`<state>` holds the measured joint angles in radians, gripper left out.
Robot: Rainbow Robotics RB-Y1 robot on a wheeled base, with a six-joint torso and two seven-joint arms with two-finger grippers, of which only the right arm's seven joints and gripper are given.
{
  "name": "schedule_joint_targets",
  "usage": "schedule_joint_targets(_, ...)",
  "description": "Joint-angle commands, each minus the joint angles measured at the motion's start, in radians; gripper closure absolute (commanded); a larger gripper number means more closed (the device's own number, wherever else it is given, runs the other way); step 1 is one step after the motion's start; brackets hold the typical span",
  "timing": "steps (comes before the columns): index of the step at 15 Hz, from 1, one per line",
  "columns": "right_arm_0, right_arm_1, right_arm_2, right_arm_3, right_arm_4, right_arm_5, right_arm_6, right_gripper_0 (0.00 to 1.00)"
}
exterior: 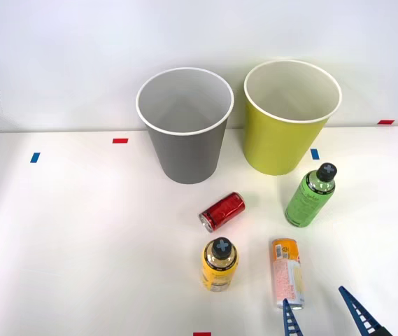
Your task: Put cans in the gray bin, plastic bottles in the light green bin
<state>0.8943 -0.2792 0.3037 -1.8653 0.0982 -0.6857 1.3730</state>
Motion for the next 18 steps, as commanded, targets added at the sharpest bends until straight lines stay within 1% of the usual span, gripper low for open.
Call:
schedule_joint_targets(1,0.000,0.000,0.000,0.000,0.000,0.000,0.000,0.00)
schedule_joint_targets(18,0.000,0.000,0.000,0.000,0.000,0.000,0.000,0.00)
